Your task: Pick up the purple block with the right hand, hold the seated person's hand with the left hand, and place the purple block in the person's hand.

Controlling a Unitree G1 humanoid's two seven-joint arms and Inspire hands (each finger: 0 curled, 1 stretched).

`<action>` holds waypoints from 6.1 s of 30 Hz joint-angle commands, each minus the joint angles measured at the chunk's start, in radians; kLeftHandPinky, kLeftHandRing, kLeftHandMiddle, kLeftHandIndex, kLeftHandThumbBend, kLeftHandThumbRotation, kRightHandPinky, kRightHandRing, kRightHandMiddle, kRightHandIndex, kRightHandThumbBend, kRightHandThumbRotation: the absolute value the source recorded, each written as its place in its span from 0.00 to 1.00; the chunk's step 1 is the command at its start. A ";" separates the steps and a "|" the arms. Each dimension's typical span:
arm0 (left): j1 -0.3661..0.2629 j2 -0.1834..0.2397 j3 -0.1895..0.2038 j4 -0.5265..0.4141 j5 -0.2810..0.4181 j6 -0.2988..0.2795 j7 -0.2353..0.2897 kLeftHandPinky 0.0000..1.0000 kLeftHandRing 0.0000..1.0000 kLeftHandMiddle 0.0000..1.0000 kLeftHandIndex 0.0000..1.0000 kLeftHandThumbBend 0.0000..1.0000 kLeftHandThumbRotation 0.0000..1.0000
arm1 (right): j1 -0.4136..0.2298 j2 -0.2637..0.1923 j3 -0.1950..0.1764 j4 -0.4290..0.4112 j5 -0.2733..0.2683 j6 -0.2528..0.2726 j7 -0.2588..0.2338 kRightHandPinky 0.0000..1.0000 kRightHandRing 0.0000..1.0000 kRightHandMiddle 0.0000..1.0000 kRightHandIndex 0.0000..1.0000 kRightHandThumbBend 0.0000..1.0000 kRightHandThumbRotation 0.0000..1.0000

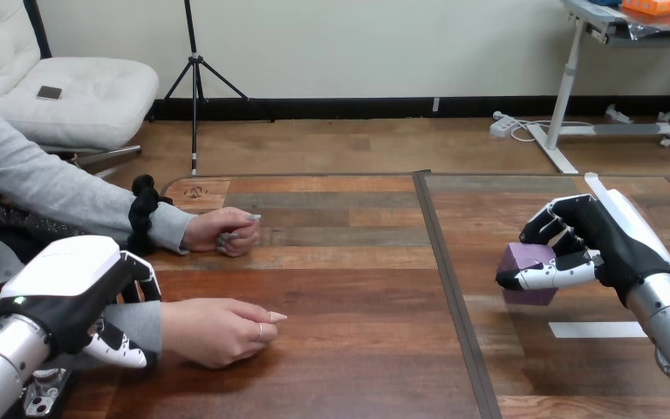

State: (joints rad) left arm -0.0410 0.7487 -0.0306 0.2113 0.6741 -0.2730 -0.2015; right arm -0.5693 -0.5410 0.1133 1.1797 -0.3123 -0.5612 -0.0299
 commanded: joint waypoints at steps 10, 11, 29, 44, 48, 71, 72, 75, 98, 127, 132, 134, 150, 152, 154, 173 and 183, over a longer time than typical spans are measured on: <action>-0.014 0.004 0.022 -0.027 -0.046 -0.031 0.072 0.34 0.42 0.48 0.49 0.69 0.00 | -0.049 -0.009 -0.018 -0.080 0.014 -0.013 -0.004 0.37 0.41 0.44 0.45 0.80 0.00; -0.013 0.003 0.026 -0.030 -0.053 -0.033 0.074 0.34 0.41 0.48 0.49 0.69 0.00 | -0.049 -0.009 -0.018 -0.082 0.014 -0.012 -0.004 0.37 0.41 0.44 0.45 0.80 0.00; 0.016 -0.001 0.077 -0.147 -0.130 -0.037 0.079 0.30 0.36 0.44 0.48 0.68 0.00 | -0.041 -0.002 -0.020 -0.124 0.022 -0.028 0.011 0.38 0.42 0.45 0.45 0.79 0.00; 0.013 -0.030 0.091 -0.207 -0.183 -0.069 0.101 0.29 0.35 0.42 0.45 0.68 0.00 | -0.040 0.012 -0.019 -0.171 0.024 -0.025 0.019 0.38 0.42 0.44 0.45 0.79 0.00; 0.011 -0.042 0.091 -0.224 -0.184 -0.067 0.104 0.29 0.35 0.41 0.44 0.68 0.00 | -0.038 0.019 -0.018 -0.191 0.022 -0.015 0.018 0.39 0.42 0.44 0.45 0.79 0.00; -0.049 -0.107 0.066 -0.237 -0.196 -0.090 0.113 0.25 0.30 0.38 0.42 0.66 0.00 | -0.038 0.084 -0.010 -0.287 0.022 0.016 0.025 0.40 0.41 0.43 0.44 0.79 0.00; -0.051 -0.109 0.066 -0.237 -0.196 -0.090 0.111 0.25 0.30 0.38 0.42 0.65 0.00 | -0.038 0.086 -0.010 -0.290 0.021 0.019 0.025 0.40 0.41 0.43 0.44 0.79 0.00; -0.057 -0.119 0.063 -0.240 -0.199 -0.083 0.102 0.25 0.30 0.38 0.41 0.65 0.00 | -0.039 0.095 -0.009 -0.297 0.021 0.017 0.029 0.40 0.41 0.43 0.44 0.78 0.00; -0.091 -0.177 0.020 -0.237 -0.208 -0.063 0.063 0.26 0.32 0.39 0.42 0.61 0.00 | -0.047 0.165 0.005 -0.363 0.008 0.025 0.027 0.38 0.39 0.41 0.42 0.79 0.00; -0.106 -0.226 -0.042 -0.206 -0.186 -0.051 0.054 0.29 0.36 0.41 0.44 0.59 0.00 | -0.030 0.237 0.044 -0.455 -0.005 0.046 0.048 0.39 0.39 0.41 0.42 0.78 0.00; -0.107 -0.233 -0.048 -0.196 -0.181 -0.058 0.059 0.29 0.36 0.41 0.44 0.60 0.00 | -0.025 0.247 0.051 -0.469 -0.006 0.049 0.052 0.38 0.39 0.41 0.42 0.77 0.00; -0.105 -0.238 -0.052 -0.196 -0.178 -0.053 0.059 0.28 0.35 0.41 0.44 0.60 0.00 | -0.023 0.252 0.054 -0.475 -0.004 0.049 0.058 0.38 0.39 0.41 0.42 0.76 0.00; -0.111 -0.257 -0.070 -0.163 -0.161 -0.062 0.080 0.26 0.33 0.41 0.44 0.61 0.00 | 0.001 0.285 0.071 -0.526 0.007 0.062 0.101 0.37 0.39 0.42 0.43 0.74 0.00; -0.111 -0.258 -0.070 -0.158 -0.163 -0.064 0.080 0.26 0.33 0.40 0.44 0.60 0.00 | 0.004 0.288 0.073 -0.524 0.010 0.053 0.107 0.37 0.39 0.42 0.43 0.74 0.00; -0.112 -0.259 -0.070 -0.157 -0.164 -0.062 0.080 0.25 0.32 0.40 0.44 0.60 0.00 | 0.007 0.290 0.075 -0.522 0.010 0.049 0.111 0.37 0.39 0.41 0.42 0.75 0.00; -0.112 -0.265 -0.061 -0.146 -0.161 -0.068 0.093 0.25 0.32 0.40 0.44 0.59 0.00 | 0.027 0.292 0.085 -0.534 0.007 0.057 0.149 0.36 0.39 0.41 0.42 0.75 0.00; -0.112 -0.265 -0.058 -0.144 -0.159 -0.068 0.101 0.25 0.32 0.40 0.44 0.59 0.00 | 0.031 0.293 0.084 -0.540 0.007 0.068 0.159 0.37 0.39 0.41 0.43 0.75 0.00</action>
State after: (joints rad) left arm -0.0818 0.5106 -0.0743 0.0751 0.5254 -0.3161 -0.1357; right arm -0.5144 -0.2710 0.1847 0.7040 -0.3128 -0.4902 0.1195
